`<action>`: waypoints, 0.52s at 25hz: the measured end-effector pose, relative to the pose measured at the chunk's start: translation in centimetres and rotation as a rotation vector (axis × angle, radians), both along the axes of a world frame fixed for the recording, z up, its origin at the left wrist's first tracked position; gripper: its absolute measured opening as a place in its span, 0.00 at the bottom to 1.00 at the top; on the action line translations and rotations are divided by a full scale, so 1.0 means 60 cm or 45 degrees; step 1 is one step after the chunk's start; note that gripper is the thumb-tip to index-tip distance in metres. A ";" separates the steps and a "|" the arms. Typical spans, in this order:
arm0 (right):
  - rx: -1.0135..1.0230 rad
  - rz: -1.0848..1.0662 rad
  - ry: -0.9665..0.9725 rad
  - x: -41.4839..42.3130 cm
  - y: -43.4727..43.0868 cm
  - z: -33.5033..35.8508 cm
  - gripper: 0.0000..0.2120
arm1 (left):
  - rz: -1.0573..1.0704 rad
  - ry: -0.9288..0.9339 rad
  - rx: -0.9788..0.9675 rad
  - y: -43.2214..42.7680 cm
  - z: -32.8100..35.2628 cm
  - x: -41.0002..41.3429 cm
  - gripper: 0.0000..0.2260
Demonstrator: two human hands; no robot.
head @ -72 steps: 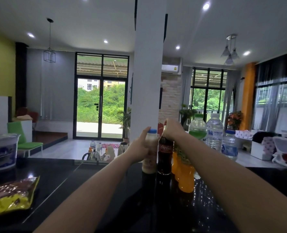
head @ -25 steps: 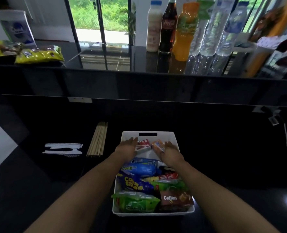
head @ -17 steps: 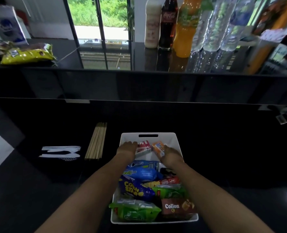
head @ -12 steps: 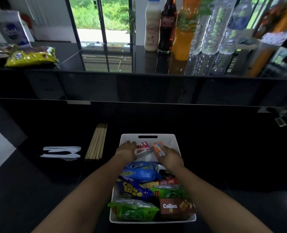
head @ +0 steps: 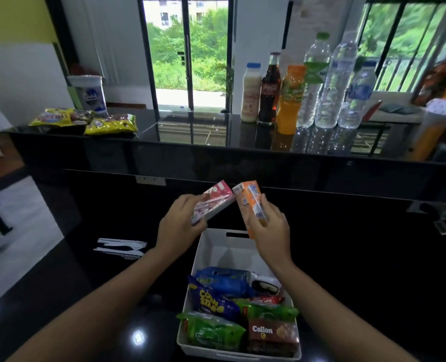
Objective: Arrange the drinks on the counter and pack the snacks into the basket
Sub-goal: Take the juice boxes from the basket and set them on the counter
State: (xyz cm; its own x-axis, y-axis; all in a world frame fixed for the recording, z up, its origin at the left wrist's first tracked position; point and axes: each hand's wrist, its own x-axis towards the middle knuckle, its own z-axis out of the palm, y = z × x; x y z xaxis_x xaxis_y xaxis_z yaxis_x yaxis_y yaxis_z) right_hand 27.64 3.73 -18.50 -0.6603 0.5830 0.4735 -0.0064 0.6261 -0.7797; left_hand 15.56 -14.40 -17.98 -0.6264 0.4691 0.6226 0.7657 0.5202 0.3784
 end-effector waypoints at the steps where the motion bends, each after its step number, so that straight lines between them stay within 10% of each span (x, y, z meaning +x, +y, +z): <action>1: -0.011 0.036 0.064 -0.004 -0.008 0.030 0.31 | 0.028 0.058 0.089 -0.004 0.025 0.004 0.22; 13: 0.555 -0.250 0.092 -0.107 0.007 0.243 0.12 | 0.167 0.076 0.320 0.065 0.221 -0.081 0.13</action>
